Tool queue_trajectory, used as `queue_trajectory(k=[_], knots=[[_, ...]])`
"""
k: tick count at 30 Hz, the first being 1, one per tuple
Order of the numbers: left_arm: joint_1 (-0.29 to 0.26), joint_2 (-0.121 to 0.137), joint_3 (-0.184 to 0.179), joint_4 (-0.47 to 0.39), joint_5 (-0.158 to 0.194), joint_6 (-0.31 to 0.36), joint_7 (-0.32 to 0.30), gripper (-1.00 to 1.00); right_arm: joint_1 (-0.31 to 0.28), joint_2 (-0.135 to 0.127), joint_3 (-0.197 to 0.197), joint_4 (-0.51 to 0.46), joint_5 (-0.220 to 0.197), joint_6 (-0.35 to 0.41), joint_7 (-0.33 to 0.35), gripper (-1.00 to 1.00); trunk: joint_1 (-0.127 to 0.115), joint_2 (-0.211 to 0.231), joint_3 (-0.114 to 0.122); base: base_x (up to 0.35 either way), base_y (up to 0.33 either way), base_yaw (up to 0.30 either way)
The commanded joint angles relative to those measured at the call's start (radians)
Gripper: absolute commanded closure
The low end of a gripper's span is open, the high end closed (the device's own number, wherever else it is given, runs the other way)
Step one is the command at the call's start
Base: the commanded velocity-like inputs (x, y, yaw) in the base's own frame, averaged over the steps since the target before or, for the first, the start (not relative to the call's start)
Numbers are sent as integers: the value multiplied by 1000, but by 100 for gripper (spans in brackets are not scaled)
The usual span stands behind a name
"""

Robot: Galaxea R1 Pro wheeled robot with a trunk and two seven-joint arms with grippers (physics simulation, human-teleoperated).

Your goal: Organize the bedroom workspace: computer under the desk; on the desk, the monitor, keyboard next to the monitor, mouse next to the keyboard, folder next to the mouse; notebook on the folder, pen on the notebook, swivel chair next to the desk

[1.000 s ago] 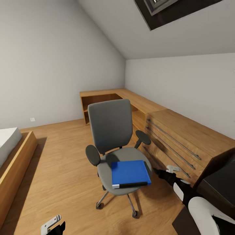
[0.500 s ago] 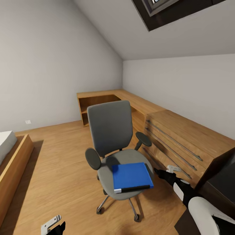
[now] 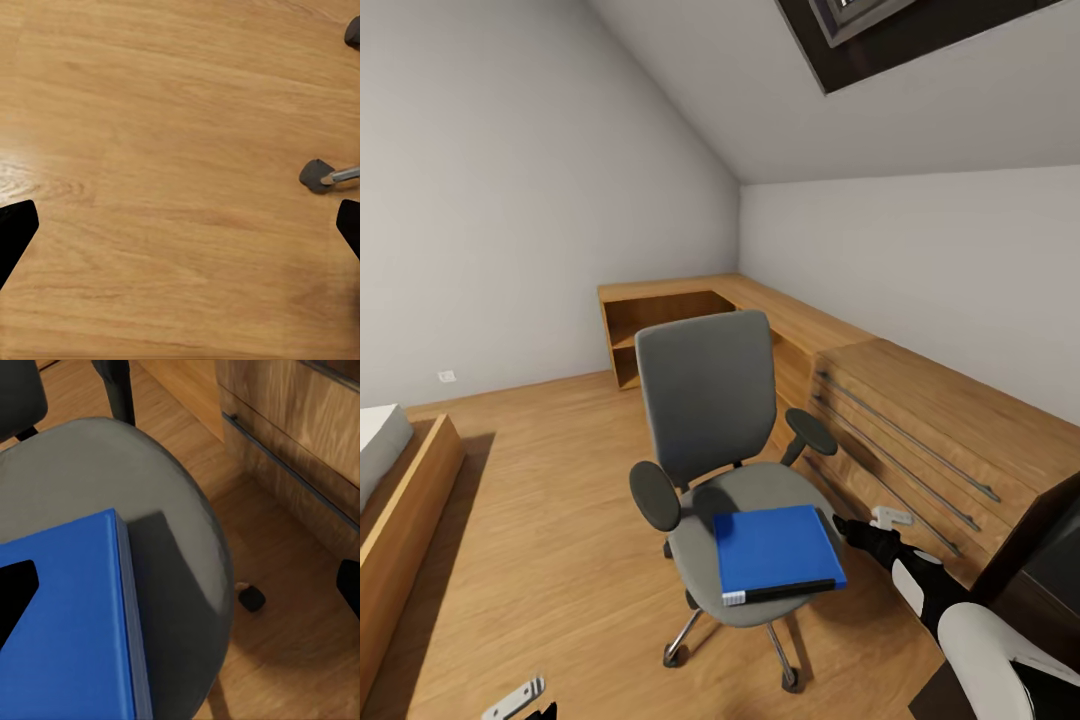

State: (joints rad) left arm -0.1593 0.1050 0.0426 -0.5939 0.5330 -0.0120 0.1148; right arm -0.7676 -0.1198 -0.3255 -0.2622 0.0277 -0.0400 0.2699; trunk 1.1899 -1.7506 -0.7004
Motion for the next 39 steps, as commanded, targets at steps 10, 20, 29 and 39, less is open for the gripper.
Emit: queue_trajectory(k=[10,20,29,39], knots=[[0,-1,-3,2,11,-2,3,-100,-1,-3,-42,2,-1,52,6,-100,31,-56,-26,0,0,0],[0,1,-3,2,11,-2,3,-100,-1,-82,-145,-33,-69,264,195,-100,31,-56,-26,0,0,0],[0,-1,-3,2,10,-2,3,-100,-1,-158,-148,39,-170,267,275,-100,31,-56,-26,0,0,0],[0,1,-4,2,10,-2,3,-100,-1,-173,-148,77,-186,268,305,-100,31,-56,-26,0,0,0]])
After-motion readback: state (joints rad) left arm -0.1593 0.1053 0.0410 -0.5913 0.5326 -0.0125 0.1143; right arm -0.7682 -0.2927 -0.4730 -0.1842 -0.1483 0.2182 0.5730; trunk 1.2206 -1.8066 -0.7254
